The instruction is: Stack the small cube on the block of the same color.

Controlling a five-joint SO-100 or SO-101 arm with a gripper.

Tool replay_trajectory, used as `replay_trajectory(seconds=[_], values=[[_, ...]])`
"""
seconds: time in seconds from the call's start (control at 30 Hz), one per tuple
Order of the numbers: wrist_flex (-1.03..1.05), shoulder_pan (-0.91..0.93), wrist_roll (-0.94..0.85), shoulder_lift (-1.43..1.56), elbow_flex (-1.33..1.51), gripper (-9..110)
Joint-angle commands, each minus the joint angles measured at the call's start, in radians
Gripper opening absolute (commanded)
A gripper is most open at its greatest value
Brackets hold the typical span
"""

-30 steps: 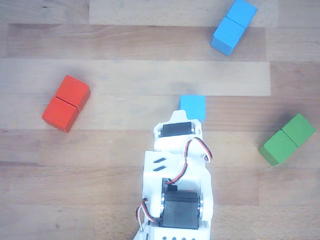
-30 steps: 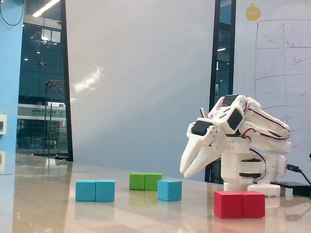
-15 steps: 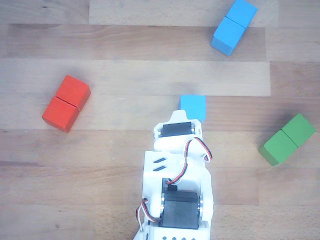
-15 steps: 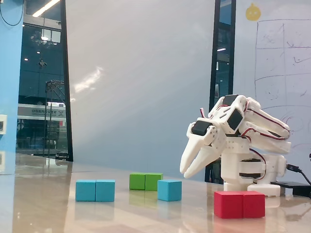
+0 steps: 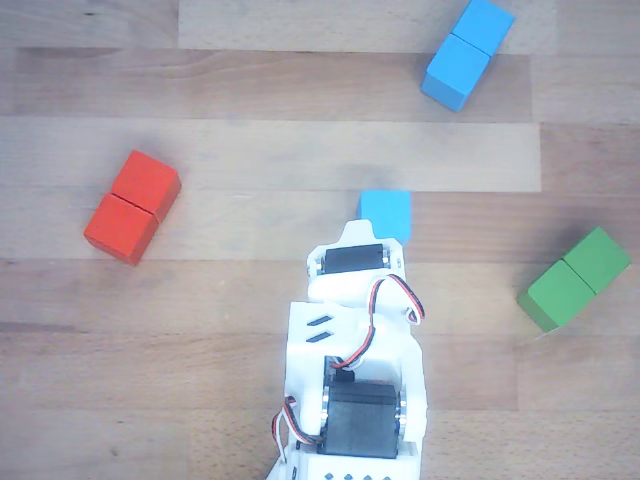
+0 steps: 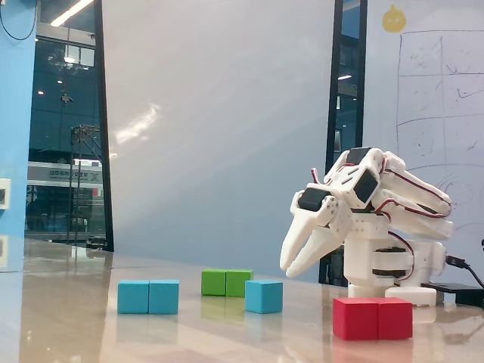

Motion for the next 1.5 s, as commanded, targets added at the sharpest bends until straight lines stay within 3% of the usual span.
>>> replay_trajectory(seconds=[0.0,0.47,0.7,1.17,1.47], values=[[0.003,-0.008,0.0,0.014,-0.132,4],[0.003,-0.008,0.002,-0.804,-0.838,5],[0.003,-0.008,0.0,-1.12,-1.031,4],[-0.011,0.005,0.017,-1.313,-0.943,5],[-0.017,0.055,0.132,-1.359,-0.916,5]])
